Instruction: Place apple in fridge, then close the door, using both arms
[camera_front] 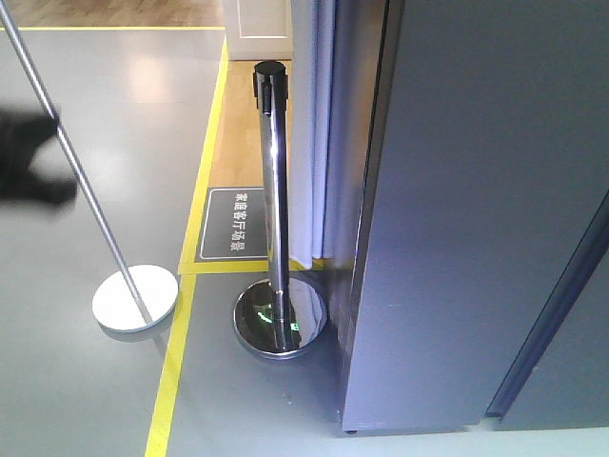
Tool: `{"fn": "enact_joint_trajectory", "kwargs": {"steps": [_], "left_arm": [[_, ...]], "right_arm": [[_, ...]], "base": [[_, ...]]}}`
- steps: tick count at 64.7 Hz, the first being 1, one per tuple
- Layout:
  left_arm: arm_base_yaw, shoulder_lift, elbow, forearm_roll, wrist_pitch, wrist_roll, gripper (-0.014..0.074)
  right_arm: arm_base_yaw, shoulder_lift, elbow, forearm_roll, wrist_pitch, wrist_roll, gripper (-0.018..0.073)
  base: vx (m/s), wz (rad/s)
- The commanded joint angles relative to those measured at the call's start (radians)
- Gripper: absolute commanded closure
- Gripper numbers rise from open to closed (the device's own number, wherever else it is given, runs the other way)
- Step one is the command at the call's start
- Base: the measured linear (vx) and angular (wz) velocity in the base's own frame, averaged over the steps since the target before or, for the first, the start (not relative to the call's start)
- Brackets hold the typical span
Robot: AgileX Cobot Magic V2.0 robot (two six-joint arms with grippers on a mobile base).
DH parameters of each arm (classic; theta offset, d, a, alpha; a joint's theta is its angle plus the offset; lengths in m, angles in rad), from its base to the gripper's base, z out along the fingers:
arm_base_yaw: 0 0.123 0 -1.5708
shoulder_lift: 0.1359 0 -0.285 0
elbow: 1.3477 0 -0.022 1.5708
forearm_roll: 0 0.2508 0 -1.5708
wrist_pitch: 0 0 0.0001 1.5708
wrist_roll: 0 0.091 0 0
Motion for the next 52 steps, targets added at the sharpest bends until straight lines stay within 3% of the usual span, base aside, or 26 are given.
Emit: {"fn": "enact_joint_trajectory", "kwargs": {"steps": [1,6,18,41,52], "left_arm": [[0.000,-0.145,0.154,0.009,-0.130,-0.045,0.0603],[0.000,-0.256,0.282,0.010,-0.147,-0.085,0.0603],[0.000,-0.471,0.487,0.010,-0.169,-0.086,0.0603],[0.000,-0.561,0.512,0.009,-0.147,-0.110,0.0603],[0.000,-0.561,0.512,0.010,-0.119,-0.110,0.0603]], "right_arm": [[-0.003,-0.072,0.061,0.034,-0.080,-0.009,0.0563],[-0.003,-0.125,0.120,0.086,-0.078,-0.009,0.0563],[-0.003,-0.217,0.197,0.141,-0.045,-0.015,0.0563],[-0.003,-0.235,0.197,0.031,0.036,-0.018,0.0563],[-0.003,-0.235,0.197,0.028,0.058,-0.018,0.0563]], "base": [[0.00,0.00],[0.00,0.00],[0.00,0.00],[0.00,0.00],[0.00,0.00]]}}
